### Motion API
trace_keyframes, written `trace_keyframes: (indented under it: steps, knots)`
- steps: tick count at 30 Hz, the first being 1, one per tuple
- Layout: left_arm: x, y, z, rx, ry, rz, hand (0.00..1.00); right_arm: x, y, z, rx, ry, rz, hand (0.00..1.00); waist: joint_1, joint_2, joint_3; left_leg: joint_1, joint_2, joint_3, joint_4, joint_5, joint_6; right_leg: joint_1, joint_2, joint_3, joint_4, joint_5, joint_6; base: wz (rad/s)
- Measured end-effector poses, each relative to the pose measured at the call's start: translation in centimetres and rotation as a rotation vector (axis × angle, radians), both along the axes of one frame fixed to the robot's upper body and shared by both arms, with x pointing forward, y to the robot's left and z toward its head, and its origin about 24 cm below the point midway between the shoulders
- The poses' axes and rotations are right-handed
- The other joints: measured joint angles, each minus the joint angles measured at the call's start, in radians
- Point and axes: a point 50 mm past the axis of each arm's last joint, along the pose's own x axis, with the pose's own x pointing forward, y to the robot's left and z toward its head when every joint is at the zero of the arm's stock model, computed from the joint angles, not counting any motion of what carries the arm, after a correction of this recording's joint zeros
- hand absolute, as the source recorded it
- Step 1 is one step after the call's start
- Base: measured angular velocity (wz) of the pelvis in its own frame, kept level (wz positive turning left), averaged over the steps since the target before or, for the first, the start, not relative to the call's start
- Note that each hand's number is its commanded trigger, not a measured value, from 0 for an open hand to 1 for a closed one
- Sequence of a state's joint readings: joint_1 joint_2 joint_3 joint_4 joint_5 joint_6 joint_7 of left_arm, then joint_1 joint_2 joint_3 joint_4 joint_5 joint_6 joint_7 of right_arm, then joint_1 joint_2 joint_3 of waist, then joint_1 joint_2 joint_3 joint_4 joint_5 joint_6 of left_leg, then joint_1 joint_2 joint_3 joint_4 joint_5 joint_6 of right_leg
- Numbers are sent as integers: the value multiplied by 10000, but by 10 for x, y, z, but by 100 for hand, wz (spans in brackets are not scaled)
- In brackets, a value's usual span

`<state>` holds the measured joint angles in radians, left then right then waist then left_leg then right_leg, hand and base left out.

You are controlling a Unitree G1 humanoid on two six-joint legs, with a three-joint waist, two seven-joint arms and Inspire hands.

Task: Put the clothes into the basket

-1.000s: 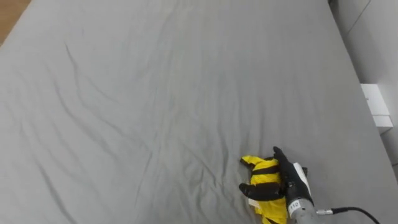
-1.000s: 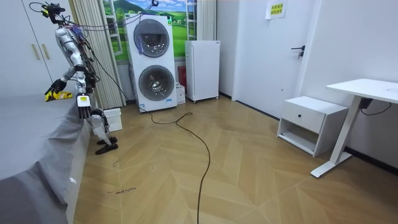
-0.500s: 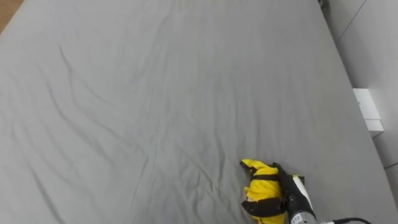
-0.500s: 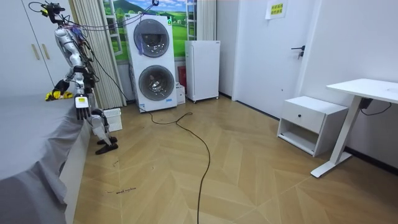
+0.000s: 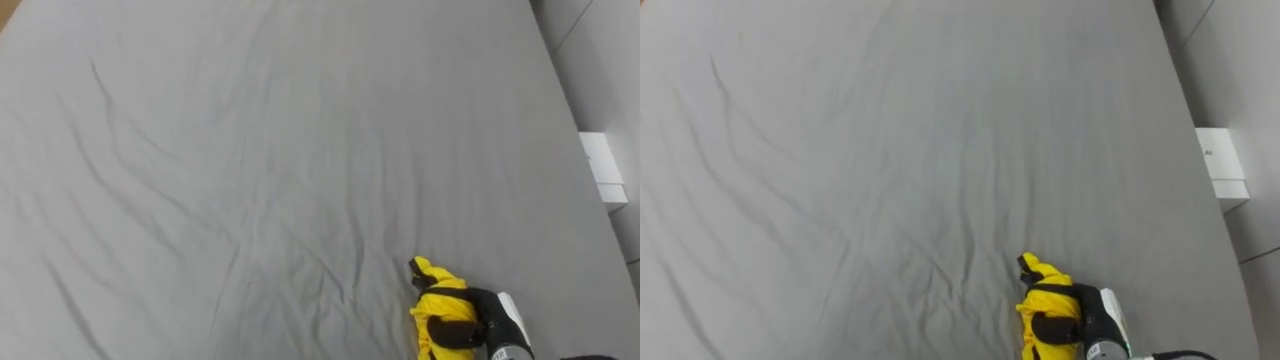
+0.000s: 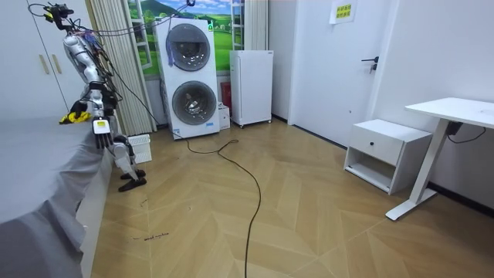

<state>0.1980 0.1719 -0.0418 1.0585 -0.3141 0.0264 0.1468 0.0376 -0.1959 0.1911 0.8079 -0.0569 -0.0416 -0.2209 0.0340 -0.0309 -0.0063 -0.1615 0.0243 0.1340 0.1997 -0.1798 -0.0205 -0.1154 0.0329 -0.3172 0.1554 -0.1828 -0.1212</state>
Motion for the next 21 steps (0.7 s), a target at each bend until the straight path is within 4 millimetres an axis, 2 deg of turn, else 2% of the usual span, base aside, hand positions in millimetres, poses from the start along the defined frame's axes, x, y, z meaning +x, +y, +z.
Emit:
trace_keyframes:
  steps: [6, 10, 11, 17, 19, 21]
  knots:
    - [0, 0, 0, -50, -22, 48, 0, 3, -6, 1, -271, 8, -77, 100, -19, 126, 80, -23, -5, 10, 15, 52, 85, -44, -94, -113, 127, -1, 13, 6]
    - [1, 1, 0, -9, -62, 37, 0, 4, -8, 2, -288, -74, -152, 100, -24, 131, 93, 31, -26, 26, 13, 79, 127, 21, -128, -81, 112, -3, 53, 0]
    - [0, 2, 1, 1, -59, 51, 0, 4, -8, 2, -261, -97, -191, 100, -18, 101, 119, 154, -46, 47, -10, 83, 135, 126, -131, -50, 102, -11, 70, -6]
    - [1, 7, 4, 121, -354, 473, 0, -6, -18, 2, 412, 22, -1261, 100, -39, -101, 139, 817, -88, 190, -151, 87, 141, 703, -132, 204, -32, -59, 151, -9]
    - [6, 9, 6, 182, -659, 494, 0, -3, -21, 11, 590, -393, -1477, 100, -36, -200, 127, 1014, -127, 280, -223, 87, 141, 777, -114, 433, -32, -59, 153, -34]
    - [5, 11, 7, 280, -652, 479, 0, 8, -30, 26, 756, -1290, -1919, 100, -299, -280, 121, 1407, -156, 280, -364, 87, 141, 1035, -101, 702, -32, -64, 165, -35]
